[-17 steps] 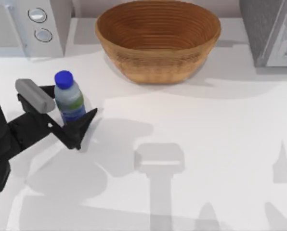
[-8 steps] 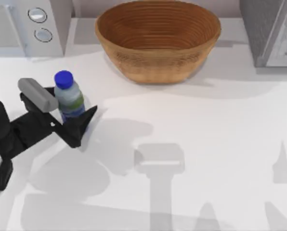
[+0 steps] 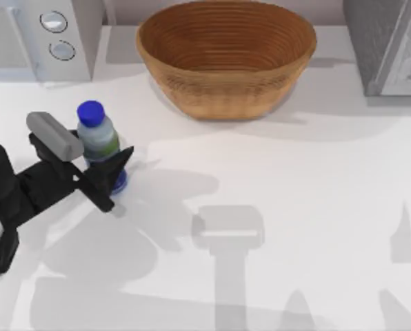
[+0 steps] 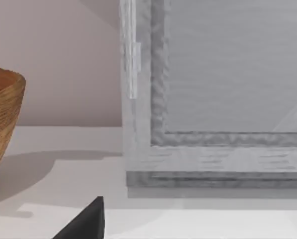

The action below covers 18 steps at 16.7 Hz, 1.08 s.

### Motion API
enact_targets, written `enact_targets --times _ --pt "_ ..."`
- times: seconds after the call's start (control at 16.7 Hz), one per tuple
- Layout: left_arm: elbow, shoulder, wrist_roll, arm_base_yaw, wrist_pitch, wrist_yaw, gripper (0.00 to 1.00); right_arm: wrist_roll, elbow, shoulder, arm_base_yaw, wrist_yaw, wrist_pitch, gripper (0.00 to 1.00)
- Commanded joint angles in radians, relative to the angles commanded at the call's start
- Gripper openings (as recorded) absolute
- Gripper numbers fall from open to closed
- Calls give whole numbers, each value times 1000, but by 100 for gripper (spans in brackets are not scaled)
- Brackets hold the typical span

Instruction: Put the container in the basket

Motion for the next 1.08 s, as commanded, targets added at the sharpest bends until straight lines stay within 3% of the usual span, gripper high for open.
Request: enact_targets --times 0.12,0.72,1.08 --pt "0 0 0 0 0 0 0 0 0 0 0 0 0 100" --pt "-12 -14 9 15 -14 9 0 0 0 0 0 0 0 100" --pt "-91 -270 87 199 -256 160 0 0 0 0 0 0 0 100"
